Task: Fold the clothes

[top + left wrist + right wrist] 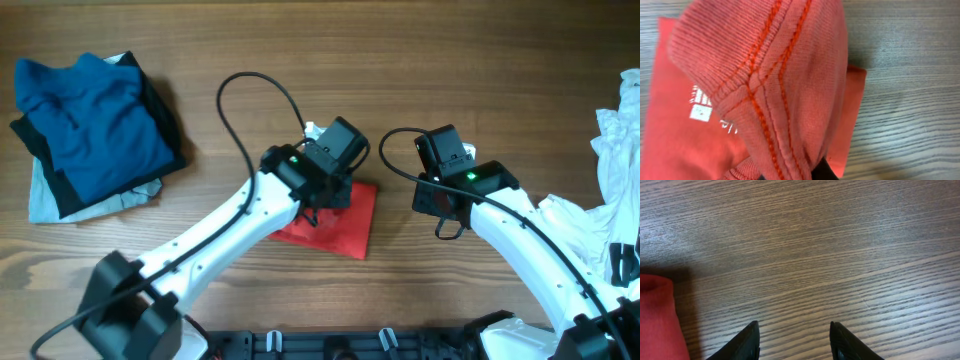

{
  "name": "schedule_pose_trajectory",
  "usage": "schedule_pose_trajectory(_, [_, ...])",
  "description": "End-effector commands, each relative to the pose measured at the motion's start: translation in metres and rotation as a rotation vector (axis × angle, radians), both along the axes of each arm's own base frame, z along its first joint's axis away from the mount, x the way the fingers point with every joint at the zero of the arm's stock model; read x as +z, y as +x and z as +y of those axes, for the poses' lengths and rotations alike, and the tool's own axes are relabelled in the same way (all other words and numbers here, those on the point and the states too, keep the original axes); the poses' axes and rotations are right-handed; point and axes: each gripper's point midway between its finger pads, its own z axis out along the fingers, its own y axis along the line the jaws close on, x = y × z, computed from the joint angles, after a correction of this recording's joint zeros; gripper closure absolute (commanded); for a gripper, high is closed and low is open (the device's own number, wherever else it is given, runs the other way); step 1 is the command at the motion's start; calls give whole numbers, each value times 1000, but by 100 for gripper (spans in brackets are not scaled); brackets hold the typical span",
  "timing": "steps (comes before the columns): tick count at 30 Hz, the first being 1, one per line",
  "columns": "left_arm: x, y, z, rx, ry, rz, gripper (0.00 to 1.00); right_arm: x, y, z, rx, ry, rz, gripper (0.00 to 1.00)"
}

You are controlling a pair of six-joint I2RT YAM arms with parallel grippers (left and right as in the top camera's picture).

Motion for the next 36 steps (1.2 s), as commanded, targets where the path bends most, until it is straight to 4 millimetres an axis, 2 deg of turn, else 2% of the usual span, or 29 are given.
schedule_pose_trajectory(1, [-4,-4,-18,-30,-29,17,94,-3,-2,1,6,9,17,54])
schedule_pose_trajectory(3, [-6,-6,-20,-36,-25,22,94,-3,-2,1,6,8,18,54])
schedule_pose_trajectory(8, [-7,-12,-25,-55,-31,30,81,-3,-2,1,6,9,17,54])
schedule_pose_trajectory(11, [-6,-22,-36,-87,-78,74,75,-3,-2,1,6,9,17,54])
schedule_pose_trajectory(14, [-3,-28,-35,-101,-87,93,75,-3,-2,1,6,9,17,54])
schedule_pose_trajectory(16, [4,-26,-30,-89,-87,78,75,-3,-2,1,6,9,17,54])
schedule_pose_trajectory(19, [26,-16,-15,-72,-95,8,74,-3,-2,1,6,9,17,54])
schedule_pose_trajectory(24, [58,8,22,37,-91,-106,73,-3,-1,2,7,10,13,54])
schedule_pose_trajectory(27, [62,16,39,91,-91,-109,73,-3,-1,3,9,20,12,54])
schedule_pose_trajectory(30, [52,15,47,115,-65,-71,76,-2,5,22,102,98,3,56])
schedule_pose_trajectory(33, [37,6,41,96,-75,0,82,3,10,57,298,249,-21,62])
schedule_pose_trajectory(35, [18,-7,33,68,-81,81,85,13,12,87,417,393,-51,69])
schedule_pose_trajectory(36, [10,-11,32,66,-75,106,85,16,13,93,429,424,-62,71])
